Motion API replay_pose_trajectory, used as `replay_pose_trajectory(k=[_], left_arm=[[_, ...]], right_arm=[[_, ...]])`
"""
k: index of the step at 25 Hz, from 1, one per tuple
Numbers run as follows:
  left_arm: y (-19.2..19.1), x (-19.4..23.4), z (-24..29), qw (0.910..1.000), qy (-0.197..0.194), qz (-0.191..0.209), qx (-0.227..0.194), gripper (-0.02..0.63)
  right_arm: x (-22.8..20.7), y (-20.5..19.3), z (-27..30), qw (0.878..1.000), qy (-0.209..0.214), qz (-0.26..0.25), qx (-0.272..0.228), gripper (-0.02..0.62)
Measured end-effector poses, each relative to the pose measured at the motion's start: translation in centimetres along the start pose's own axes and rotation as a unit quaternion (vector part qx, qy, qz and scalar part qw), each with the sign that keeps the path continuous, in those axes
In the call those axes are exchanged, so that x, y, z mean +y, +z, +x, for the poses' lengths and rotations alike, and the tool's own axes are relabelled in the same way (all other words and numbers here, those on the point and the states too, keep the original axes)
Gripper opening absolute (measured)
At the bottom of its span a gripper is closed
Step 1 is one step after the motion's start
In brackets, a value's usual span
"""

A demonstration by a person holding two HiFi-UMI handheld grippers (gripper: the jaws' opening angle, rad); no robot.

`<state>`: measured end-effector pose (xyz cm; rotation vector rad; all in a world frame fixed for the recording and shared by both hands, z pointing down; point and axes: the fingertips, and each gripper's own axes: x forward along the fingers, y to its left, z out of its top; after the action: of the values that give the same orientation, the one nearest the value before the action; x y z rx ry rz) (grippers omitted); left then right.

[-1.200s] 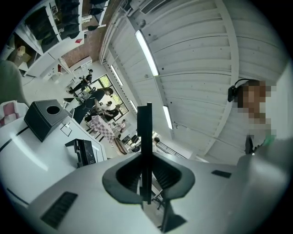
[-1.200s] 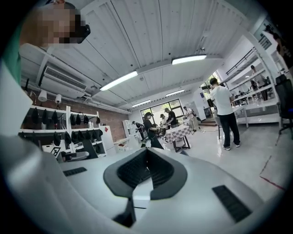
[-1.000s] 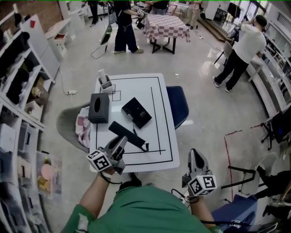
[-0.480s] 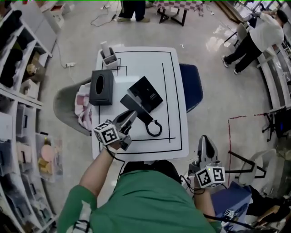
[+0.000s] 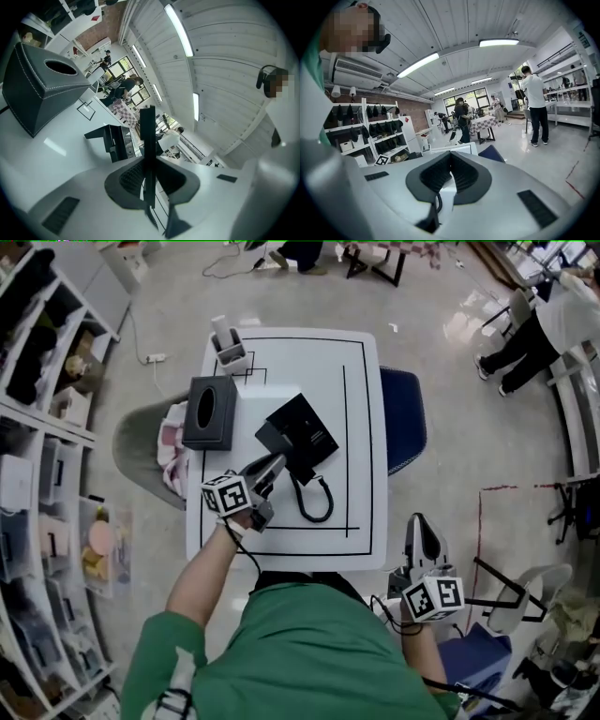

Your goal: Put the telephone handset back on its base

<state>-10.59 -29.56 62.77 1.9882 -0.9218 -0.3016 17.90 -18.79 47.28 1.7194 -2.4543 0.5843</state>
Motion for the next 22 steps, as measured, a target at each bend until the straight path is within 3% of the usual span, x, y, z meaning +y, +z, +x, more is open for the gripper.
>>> replay_pose_trajectory(k=[6, 22], left_arm=[[-0.4, 2.0, 2.3, 0.9999, 0.002, -0.002, 0.010, 0.080], [-1.4, 6.5, 5.1, 0.9967, -0.015, -0.071, 0.036, 0.080]], right_arm=[[-1.8, -0.3, 0.0, 1.000, -0.014, 0.004, 0.011, 0.023], [-1.9, -0.8, 0.5, 0.999, -0.019, 0.008, 0.028, 0.023]])
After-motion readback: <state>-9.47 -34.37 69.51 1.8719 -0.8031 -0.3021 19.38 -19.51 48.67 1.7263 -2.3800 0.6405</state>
